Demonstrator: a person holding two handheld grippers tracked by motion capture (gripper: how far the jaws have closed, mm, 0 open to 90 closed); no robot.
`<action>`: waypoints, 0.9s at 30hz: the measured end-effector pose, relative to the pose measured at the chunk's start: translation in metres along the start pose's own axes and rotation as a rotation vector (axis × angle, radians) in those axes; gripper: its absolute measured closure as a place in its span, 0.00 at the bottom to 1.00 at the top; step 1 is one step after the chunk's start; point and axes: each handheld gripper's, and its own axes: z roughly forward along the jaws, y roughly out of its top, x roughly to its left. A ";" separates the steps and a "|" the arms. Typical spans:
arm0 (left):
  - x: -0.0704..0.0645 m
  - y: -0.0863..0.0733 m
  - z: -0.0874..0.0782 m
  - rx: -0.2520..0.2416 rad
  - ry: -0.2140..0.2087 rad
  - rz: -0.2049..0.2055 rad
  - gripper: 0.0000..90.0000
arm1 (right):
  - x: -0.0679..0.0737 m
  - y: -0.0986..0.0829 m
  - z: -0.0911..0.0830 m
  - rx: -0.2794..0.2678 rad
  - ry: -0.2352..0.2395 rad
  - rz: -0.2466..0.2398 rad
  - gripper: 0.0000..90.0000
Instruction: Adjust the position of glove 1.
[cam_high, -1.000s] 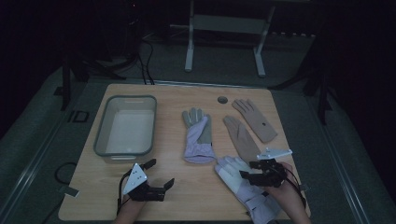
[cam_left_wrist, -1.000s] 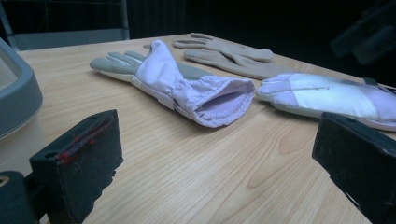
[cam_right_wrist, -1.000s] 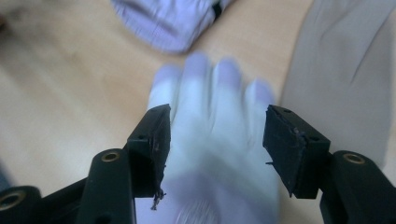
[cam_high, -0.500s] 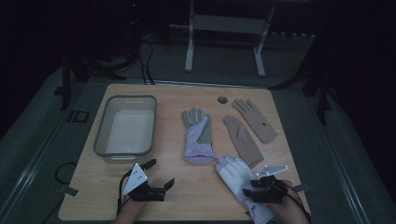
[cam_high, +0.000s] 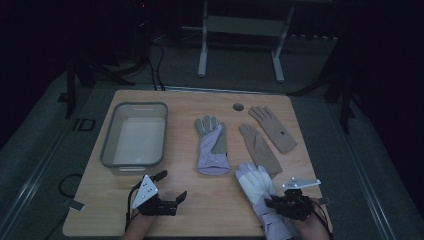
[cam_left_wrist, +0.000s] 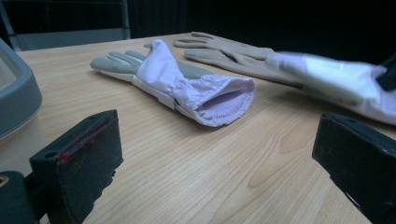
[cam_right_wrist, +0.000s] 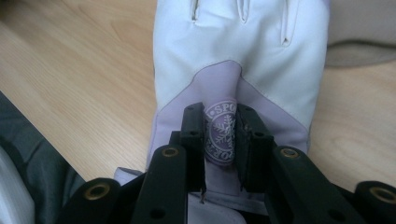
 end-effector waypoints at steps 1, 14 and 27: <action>0.000 0.000 0.000 0.000 0.000 0.000 0.02 | 0.002 0.002 -0.003 -0.017 -0.002 0.007 0.84; 0.000 0.000 0.000 0.001 -0.002 0.005 0.02 | 0.004 0.043 -0.023 -0.131 -0.066 0.036 0.84; 0.000 0.000 0.000 0.002 -0.003 0.006 0.02 | 0.005 0.104 0.006 -0.224 -0.065 0.133 0.83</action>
